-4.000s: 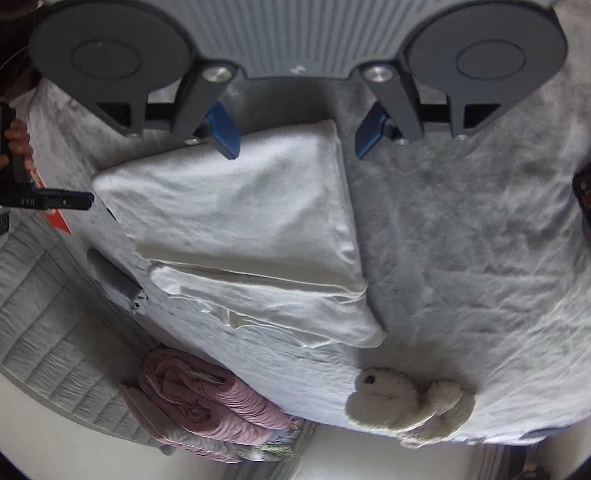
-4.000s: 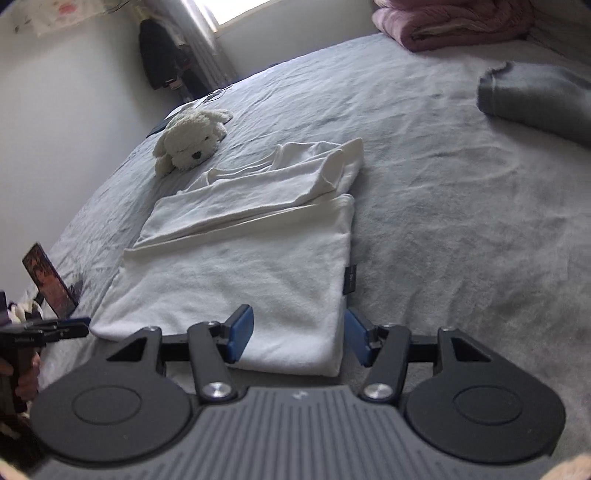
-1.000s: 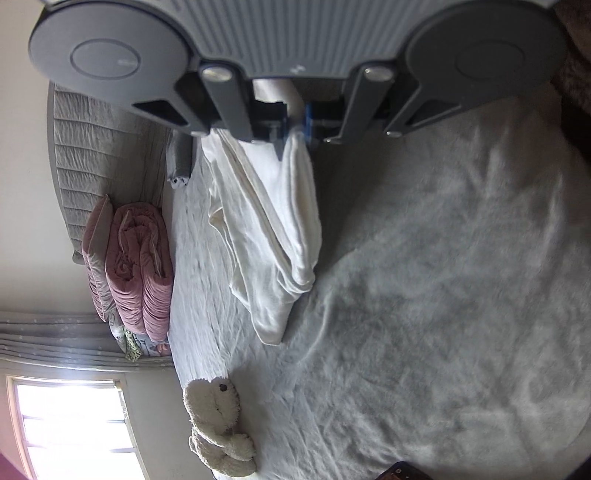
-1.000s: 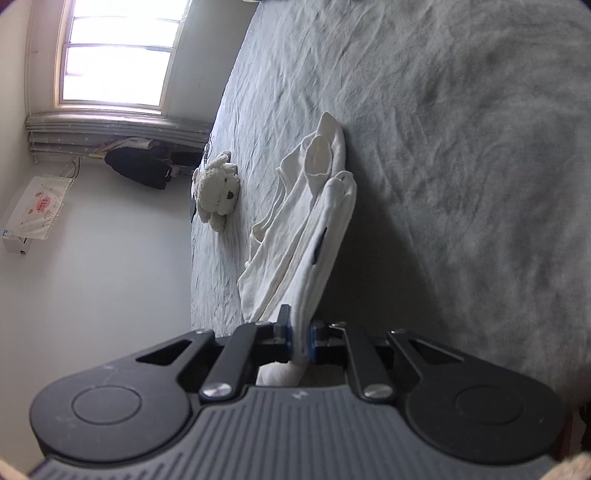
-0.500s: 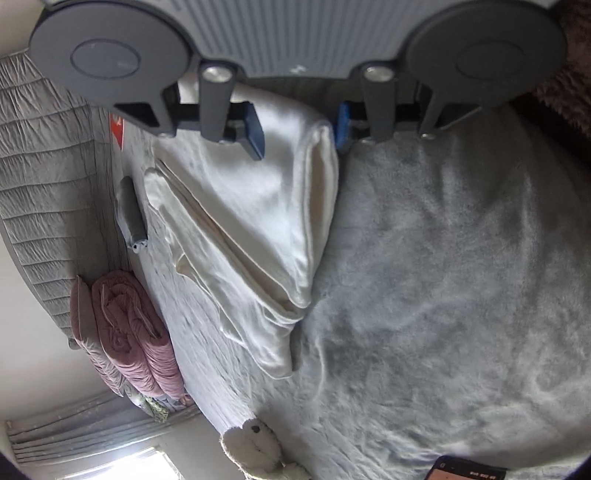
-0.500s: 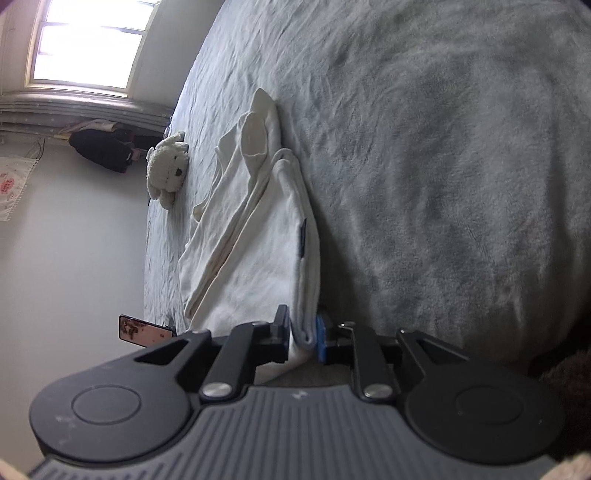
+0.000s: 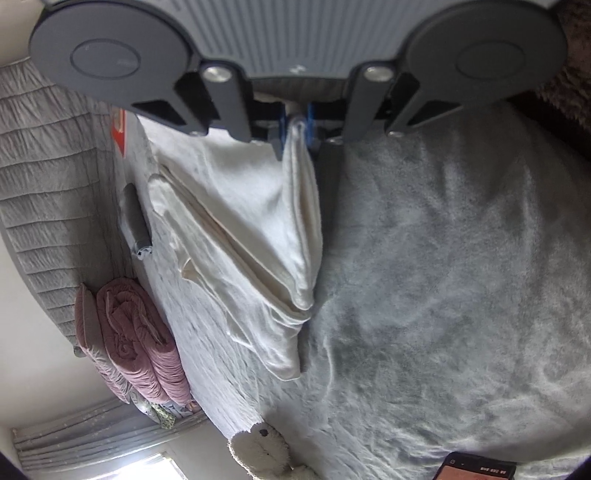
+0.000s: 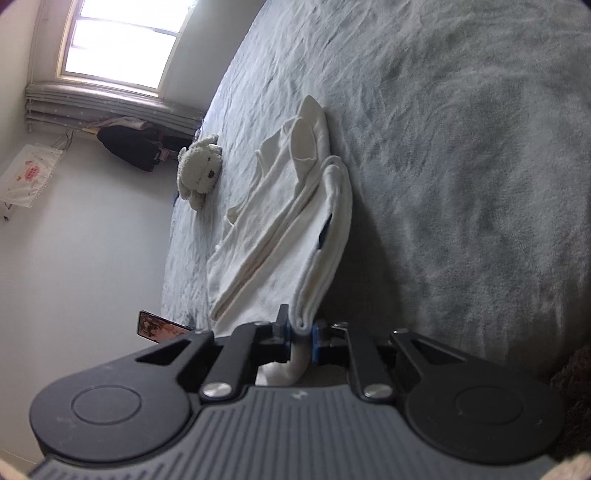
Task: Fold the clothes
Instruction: 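Fold the held edge over the sweatshirt with both grippers, open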
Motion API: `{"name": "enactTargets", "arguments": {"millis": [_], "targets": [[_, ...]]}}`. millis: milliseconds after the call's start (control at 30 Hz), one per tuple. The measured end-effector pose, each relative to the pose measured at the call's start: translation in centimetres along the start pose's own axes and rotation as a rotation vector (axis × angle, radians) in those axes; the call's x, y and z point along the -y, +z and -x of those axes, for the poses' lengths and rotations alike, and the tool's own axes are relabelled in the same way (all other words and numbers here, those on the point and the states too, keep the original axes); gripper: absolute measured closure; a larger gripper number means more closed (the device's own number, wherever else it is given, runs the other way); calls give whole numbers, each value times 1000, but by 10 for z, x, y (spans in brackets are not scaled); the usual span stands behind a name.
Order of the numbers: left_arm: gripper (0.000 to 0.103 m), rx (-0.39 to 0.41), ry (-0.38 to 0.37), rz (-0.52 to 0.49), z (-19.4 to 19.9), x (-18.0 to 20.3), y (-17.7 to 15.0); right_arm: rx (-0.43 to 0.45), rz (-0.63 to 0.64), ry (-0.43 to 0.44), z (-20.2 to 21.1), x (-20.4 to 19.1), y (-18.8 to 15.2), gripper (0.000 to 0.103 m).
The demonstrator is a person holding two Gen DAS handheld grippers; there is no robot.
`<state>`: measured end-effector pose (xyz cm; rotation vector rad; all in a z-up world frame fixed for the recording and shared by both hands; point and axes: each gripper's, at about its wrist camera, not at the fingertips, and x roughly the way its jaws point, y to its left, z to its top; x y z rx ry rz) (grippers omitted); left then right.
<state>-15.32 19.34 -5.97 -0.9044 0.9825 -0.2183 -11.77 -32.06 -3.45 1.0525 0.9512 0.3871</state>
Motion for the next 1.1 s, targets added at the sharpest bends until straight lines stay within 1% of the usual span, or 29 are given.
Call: {"name": "enactTargets", "arguments": {"millis": [167, 267, 367, 533, 633, 767, 900, 1033, 1100], "targets": [[94, -5, -130, 165, 4, 6, 21, 23, -76, 57, -1, -18, 19, 90], [94, 15, -197, 258, 6, 12, 36, 51, -134, 92, -6, -28, 35, 90], [94, 53, -216, 280, 4, 26, 52, 84, -180, 115, -12, -39, 52, 90], [94, 95, -213, 274, -5, 44, 84, 124, -224, 109, -29, -46, 80, 90], [94, 119, -193, 279, -17, 49, 104, 139, -239, 95, -44, -48, 95, 90], [94, 148, -140, 281, -39, 52, 123, 155, -239, 68, -65, -49, 115, 90], [94, 175, -61, 235, -65, 56, 138, 159, -232, 35, -88, -42, 130, 90], [94, 188, -17, 176, -90, 54, 146, 152, -236, 11, -105, -23, 141, 88], [93, 191, -4, 154, -100, 52, 148, 163, -242, -4, -108, -11, 142, 84]]}}
